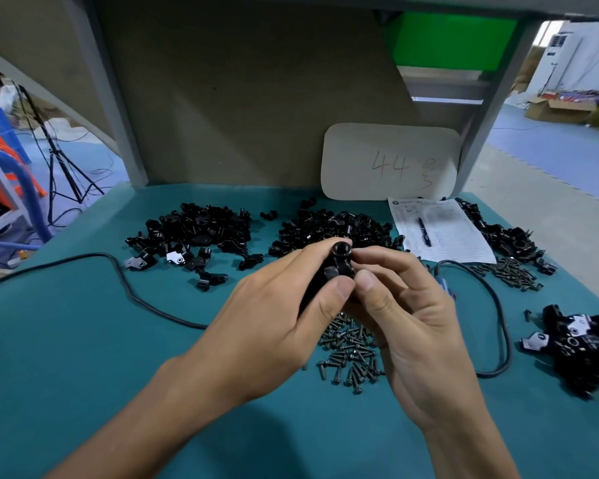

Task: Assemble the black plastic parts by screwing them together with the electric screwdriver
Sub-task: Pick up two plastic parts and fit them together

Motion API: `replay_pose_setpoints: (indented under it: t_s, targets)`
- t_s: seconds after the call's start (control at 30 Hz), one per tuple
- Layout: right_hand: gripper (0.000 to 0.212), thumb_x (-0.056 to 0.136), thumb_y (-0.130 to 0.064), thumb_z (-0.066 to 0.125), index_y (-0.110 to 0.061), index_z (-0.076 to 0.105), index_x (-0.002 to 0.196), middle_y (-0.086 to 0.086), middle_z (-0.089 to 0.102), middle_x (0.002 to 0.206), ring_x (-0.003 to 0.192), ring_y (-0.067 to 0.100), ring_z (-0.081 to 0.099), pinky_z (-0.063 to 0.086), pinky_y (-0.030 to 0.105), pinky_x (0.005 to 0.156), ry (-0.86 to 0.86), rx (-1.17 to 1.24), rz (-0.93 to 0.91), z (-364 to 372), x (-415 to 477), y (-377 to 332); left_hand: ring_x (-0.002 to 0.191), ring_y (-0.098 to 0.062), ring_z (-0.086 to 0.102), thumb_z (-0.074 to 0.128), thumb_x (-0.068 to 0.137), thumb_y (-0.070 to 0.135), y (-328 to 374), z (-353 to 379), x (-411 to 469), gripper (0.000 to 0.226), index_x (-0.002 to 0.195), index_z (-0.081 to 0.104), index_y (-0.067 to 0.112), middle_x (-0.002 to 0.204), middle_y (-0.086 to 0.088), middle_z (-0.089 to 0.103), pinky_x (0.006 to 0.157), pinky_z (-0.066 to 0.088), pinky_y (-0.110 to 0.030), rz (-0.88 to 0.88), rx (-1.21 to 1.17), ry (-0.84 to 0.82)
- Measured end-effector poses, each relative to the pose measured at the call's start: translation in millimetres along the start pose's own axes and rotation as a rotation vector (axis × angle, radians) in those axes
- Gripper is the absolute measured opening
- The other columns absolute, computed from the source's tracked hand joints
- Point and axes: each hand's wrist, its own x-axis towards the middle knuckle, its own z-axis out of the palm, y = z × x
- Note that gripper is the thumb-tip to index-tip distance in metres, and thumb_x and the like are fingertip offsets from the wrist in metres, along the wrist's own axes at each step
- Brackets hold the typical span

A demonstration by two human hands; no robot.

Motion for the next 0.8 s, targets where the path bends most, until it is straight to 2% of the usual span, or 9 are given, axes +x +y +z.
replay_pose_setpoints:
  t_s: [0.13,0.27,0.43,0.63,0.7,0.8]
  targets:
    - [0.024,0.089,-0.035,0.074,-0.027,0.075,0.112,0.007,0.076,0.113,0.107,0.022,0.073,0.057,0.027,0.089,0.006,0.003,-0.004,0.0,0.4,0.1,0.111,0.004,0.056,0.034,0.102,0.056,0.0,0.4,0.7,0.041,0.141,0.041,0.045,0.114,0.031,0.059,0.084,0.037,-0.006,-0.010,0.001,-0.015]
    - [0.025,0.090,-0.038,0.074,-0.029,0.074,0.113,0.004,0.077,0.111,0.105,0.020,0.073,0.057,0.026,0.088,0.014,-0.014,-0.006,-0.2,0.9,-0.8,0.122,0.010,0.047,0.029,0.100,0.063,-1.5,1.2,1.2,0.050,0.148,0.028,0.051,0.133,0.033,0.052,0.095,0.034,-0.006,-0.034,0.039,-0.016]
    - [0.030,0.088,-0.040,0.076,-0.026,0.074,0.114,0.006,0.075,0.115,0.108,0.023,0.072,0.057,0.028,0.090,0.037,-0.009,-0.004,0.4,-0.8,-0.3,0.116,-0.001,0.053,0.030,0.102,0.059,1.6,2.3,1.7,0.036,0.136,0.037,0.050,0.121,0.030,0.055,0.090,0.044,-0.020,-0.021,0.035,-0.028]
    - [0.031,0.087,-0.043,0.077,-0.027,0.074,0.113,0.005,0.076,0.115,0.109,0.023,0.072,0.057,0.030,0.092,0.050,-0.003,-0.001,2.5,-2.3,0.5,0.122,-0.001,0.053,0.035,0.103,0.057,2.2,-0.8,1.6,0.036,0.138,0.038,0.051,0.125,0.027,0.057,0.095,0.046,-0.025,-0.042,-0.056,-0.056]
    - [0.031,0.086,-0.043,0.078,-0.027,0.074,0.113,0.006,0.076,0.114,0.108,0.024,0.072,0.057,0.030,0.091,0.050,0.000,0.002,2.6,-2.3,0.5,0.124,0.002,0.050,0.034,0.102,0.059,1.8,-1.7,1.3,0.038,0.140,0.035,0.053,0.128,0.029,0.055,0.097,0.045,-0.024,-0.051,-0.065,-0.070]
    - [0.032,0.086,-0.043,0.078,-0.027,0.074,0.113,0.006,0.076,0.113,0.107,0.023,0.073,0.057,0.028,0.090,0.043,0.006,0.011,3.0,-2.9,0.3,0.127,0.008,0.043,0.027,0.100,0.066,0.0,-0.3,0.3,0.044,0.143,0.028,0.056,0.132,0.034,0.048,0.099,0.039,-0.016,-0.052,-0.019,-0.073]
